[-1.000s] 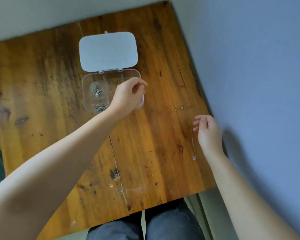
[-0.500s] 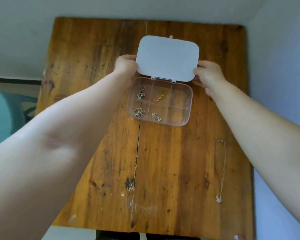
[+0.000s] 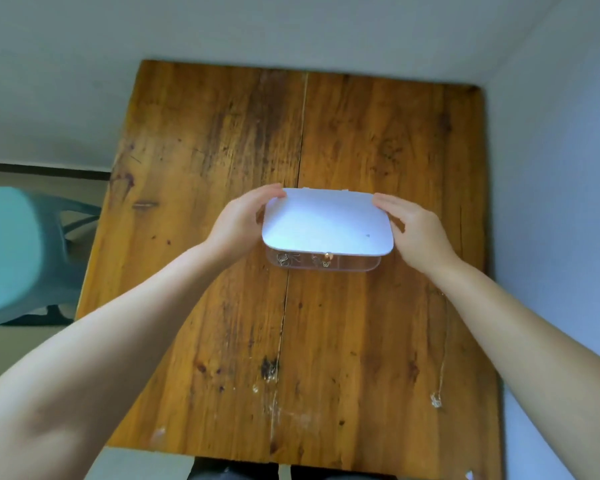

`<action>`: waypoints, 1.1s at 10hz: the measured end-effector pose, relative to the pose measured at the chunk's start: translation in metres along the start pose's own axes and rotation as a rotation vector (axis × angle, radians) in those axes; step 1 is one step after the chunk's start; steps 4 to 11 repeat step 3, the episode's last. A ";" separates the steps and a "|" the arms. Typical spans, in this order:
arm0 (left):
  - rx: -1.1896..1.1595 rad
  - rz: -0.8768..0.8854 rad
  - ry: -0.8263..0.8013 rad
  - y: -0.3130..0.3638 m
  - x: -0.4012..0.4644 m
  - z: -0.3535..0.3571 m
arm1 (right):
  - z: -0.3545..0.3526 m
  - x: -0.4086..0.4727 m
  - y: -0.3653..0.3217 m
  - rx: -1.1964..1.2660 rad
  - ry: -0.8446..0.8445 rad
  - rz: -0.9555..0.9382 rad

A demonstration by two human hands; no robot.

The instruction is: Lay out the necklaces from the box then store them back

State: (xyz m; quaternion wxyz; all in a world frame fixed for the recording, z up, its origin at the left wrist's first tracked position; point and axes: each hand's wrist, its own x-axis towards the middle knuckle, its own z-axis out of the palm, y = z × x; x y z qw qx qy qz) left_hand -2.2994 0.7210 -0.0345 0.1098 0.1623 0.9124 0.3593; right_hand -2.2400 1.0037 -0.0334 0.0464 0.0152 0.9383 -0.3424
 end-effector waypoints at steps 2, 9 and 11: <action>0.305 0.072 -0.182 -0.012 -0.010 0.003 | 0.009 -0.023 -0.010 -0.203 -0.225 0.085; 0.415 0.100 -0.201 -0.002 -0.024 0.003 | 0.000 -0.035 -0.034 -0.191 -0.298 0.252; 0.415 0.100 -0.201 -0.002 -0.024 0.003 | 0.000 -0.035 -0.034 -0.191 -0.298 0.252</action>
